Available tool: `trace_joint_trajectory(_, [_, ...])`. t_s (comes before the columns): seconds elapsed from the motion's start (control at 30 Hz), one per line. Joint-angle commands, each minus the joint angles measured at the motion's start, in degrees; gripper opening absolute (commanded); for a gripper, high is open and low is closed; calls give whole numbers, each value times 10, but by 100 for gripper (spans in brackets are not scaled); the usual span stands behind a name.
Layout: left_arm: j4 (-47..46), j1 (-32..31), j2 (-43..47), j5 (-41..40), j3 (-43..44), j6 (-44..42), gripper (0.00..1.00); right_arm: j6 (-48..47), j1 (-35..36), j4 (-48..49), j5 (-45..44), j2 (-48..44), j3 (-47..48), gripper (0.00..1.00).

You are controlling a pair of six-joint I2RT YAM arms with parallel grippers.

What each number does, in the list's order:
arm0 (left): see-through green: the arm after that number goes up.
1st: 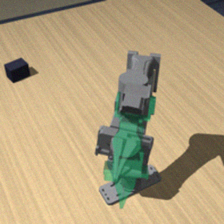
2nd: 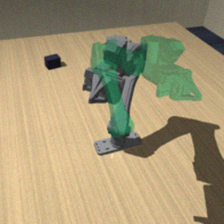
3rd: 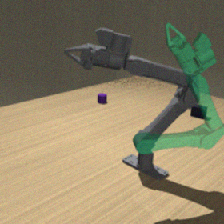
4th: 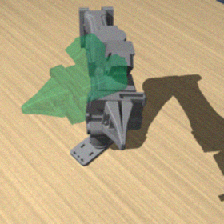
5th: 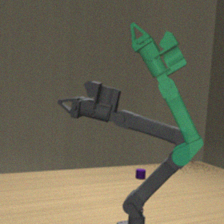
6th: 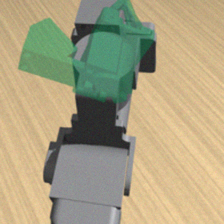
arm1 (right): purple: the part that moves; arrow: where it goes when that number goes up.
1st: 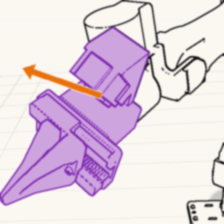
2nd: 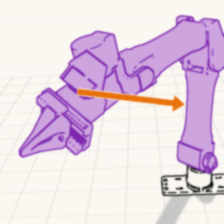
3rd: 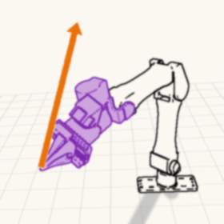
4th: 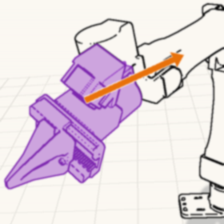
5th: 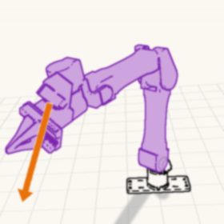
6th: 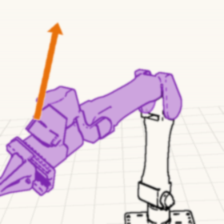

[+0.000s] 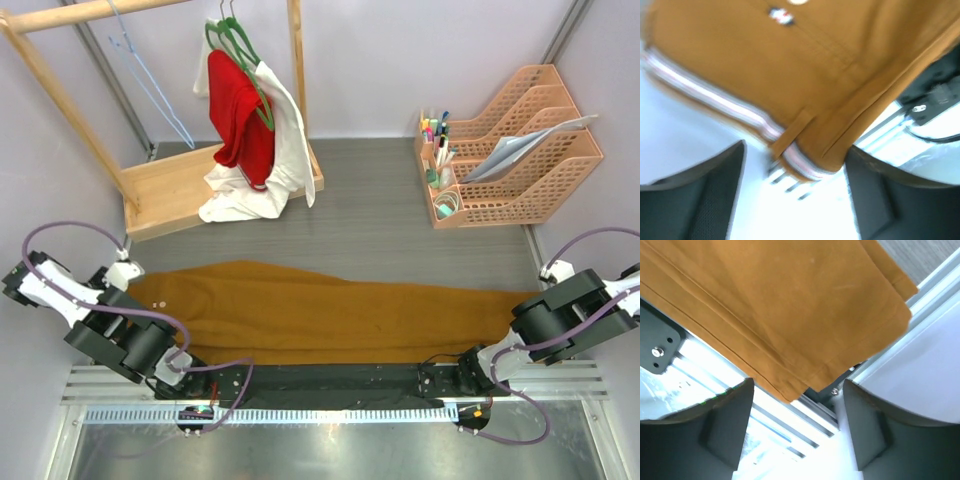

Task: Place the trousers on the hanger
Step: Fold the trousers

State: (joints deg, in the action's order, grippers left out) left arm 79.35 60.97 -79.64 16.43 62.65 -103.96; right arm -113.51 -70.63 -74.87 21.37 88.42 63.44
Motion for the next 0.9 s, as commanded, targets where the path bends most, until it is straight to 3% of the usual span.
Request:
trace_joint_trajectory(0.0, [159, 5, -5, 57, 95, -1, 88, -145, -11, -26, 15, -36, 51, 84])
trace_joint_trajectory(0.13, [153, -22, 23, 81, 94, 27, 88, -90, 4, -99, 43, -19, 103, 86])
trace_joint_trajectory(0.3, [158, -65, 27, 132, 105, 106, 88, 16, 65, -115, 30, -18, 91, 75])
trace_joint_trajectory(0.5, [157, -70, 27, 121, 120, 125, 88, 93, 136, 15, -24, -93, -37, 68])
trace_joint_trajectory(0.67, [157, -53, 56, 186, 152, 138, 90, 153, 178, 100, -57, -104, -117, 65])
trace_joint_trajectory(0.87, [157, -48, 76, 280, 208, 214, 95, 193, 203, 175, -99, -101, -168, 64])
